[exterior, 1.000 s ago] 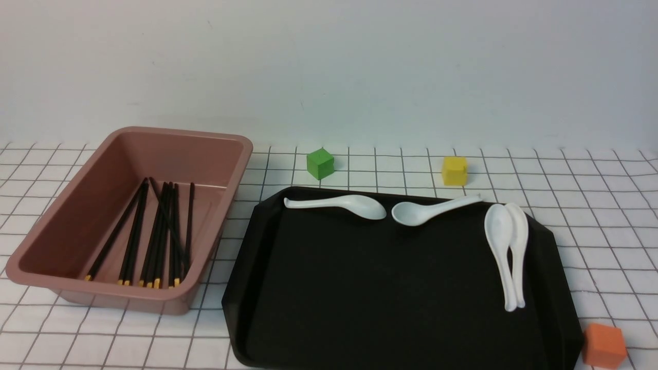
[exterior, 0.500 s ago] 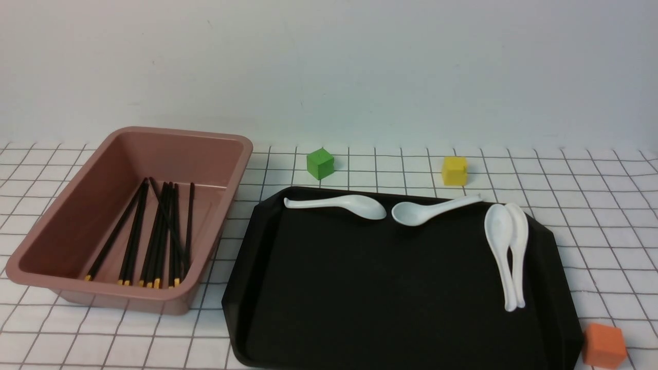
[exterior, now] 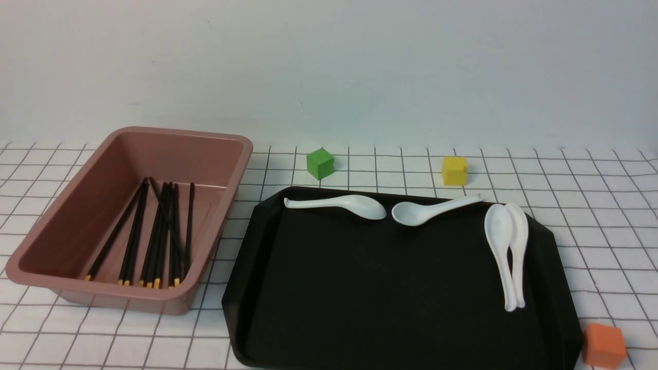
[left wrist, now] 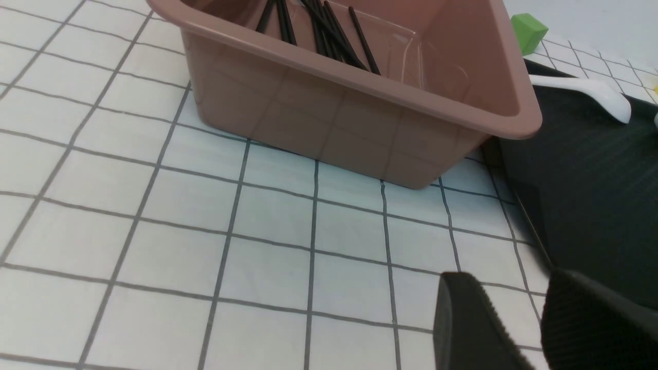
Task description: On white black tablecloth take chopsticks from black tray and put them in box.
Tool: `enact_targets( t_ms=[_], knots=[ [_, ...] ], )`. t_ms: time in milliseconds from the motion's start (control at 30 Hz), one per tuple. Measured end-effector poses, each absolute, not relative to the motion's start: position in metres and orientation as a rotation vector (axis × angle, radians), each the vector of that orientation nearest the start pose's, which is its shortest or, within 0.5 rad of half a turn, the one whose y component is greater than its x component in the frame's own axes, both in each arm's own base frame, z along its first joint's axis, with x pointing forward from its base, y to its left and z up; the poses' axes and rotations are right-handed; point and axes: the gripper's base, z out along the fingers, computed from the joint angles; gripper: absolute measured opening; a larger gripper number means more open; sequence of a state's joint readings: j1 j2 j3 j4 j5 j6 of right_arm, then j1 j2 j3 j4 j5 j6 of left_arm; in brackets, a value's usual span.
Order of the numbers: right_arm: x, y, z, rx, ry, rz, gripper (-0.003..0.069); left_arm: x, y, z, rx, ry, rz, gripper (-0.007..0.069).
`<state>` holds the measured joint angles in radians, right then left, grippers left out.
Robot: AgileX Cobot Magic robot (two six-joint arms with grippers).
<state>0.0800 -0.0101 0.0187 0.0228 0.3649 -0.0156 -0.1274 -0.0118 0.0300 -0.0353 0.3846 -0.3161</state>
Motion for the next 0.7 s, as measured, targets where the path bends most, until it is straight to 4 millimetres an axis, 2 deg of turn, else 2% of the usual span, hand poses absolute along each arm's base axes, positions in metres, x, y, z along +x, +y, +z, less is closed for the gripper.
enact_targets(
  t_ms=[700],
  knots=[
    [0.0525,0.0049,0.1746,-0.075,1.856,0.067,0.0155,0.0517,-0.0078,0.1692,-0.201,1.890,-0.338,0.0239]
  ],
)
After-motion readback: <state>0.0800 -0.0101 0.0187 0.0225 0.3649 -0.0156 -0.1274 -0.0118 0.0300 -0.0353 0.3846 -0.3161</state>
